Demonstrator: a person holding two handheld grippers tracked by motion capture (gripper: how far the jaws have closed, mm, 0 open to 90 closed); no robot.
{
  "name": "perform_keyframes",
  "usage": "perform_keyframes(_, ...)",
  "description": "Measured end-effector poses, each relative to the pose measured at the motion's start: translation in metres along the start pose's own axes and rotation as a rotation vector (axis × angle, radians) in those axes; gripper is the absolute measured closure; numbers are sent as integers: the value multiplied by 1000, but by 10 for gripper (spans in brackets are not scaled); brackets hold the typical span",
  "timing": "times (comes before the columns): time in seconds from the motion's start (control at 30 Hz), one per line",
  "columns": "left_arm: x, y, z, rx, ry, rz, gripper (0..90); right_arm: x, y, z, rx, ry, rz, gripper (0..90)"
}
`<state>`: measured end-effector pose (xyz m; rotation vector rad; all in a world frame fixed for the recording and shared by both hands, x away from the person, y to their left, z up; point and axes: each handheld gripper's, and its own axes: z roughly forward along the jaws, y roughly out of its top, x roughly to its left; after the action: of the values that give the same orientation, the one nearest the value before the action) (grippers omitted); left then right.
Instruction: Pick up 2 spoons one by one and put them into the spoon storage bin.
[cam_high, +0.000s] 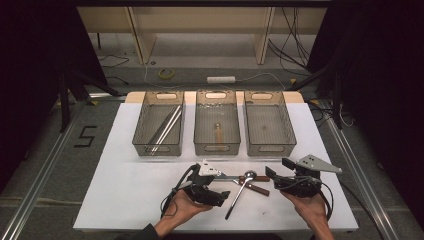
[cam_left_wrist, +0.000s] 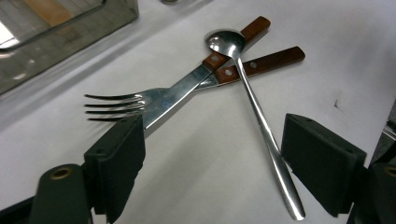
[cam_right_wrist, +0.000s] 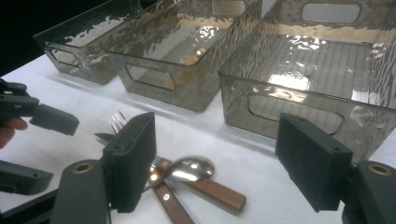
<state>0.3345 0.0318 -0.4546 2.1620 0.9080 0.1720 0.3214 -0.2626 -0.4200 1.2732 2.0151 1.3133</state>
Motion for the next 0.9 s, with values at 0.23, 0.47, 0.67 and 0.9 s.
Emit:
perform_keyframes(0.23,-5,0,10,25,0,8,276,0,0,1,3,1,-1,301)
perform_keyframes(0.47,-13,0,16,27,0,29,333,1,-1,1,10,0,-5,302)
perform_keyframes(0.67,-22,-1,26,39,-1,57,365,1,-1,3,14,0,-8,302)
perform_keyframes(0.9,-30,0,33,74,10,92,411,1,-1,3,17,-1,-8,302)
